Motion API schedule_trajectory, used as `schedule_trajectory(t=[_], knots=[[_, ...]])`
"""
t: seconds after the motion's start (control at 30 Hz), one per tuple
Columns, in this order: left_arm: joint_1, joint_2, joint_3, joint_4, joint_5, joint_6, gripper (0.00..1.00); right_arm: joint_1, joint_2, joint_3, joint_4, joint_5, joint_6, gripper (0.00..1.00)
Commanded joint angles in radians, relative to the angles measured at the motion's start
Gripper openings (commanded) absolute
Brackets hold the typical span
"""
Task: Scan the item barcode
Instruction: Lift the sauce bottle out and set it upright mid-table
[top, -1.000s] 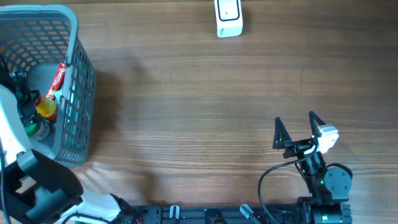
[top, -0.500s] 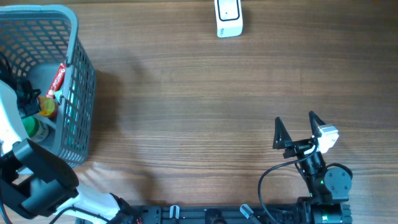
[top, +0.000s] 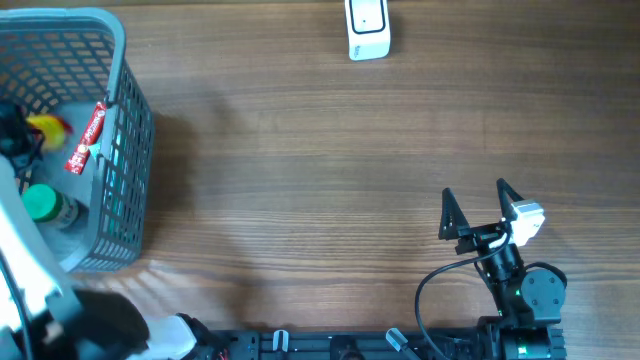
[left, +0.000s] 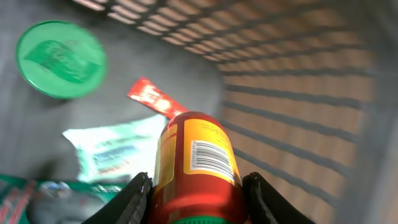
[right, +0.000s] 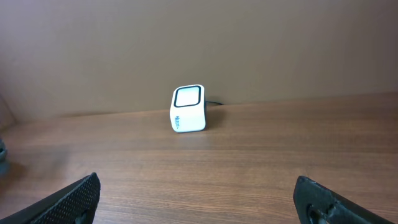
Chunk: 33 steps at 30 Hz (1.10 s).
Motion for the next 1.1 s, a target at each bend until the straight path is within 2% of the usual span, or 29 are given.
schedule_trajectory(t=[0.0,0.2,0.4,0.53,0.77,1.07], knots=[[-0.001,-0.145,0.061,0.008,0.107,0.021,0.36,0.006,-0.006,-0.001,0.003,0.013,0.009,1.00],[-0.085,-0.354,0.064,0.066,0.229,0.020,0.37,0.006,-0.006,-0.001,0.003,0.013,0.009,1.00],[-0.412,-0.405,0.064,0.064,0.226,0.089,0.40,0.007,-0.006,-0.001,0.003,0.013,0.009,1.00],[-0.629,-0.342,0.064,0.009,0.188,0.182,0.38,0.006,-0.006,-0.001,0.003,0.013,0.009,1.00],[-0.865,-0.174,0.064,-0.093,0.102,0.304,0.36,0.006,-0.006,-0.001,0.003,0.013,0.009,1.00],[-1.117,0.087,0.064,-0.157,-0.145,0.309,0.37,0.007,-0.006,-0.001,0.003,0.013,0.009,1.00]])
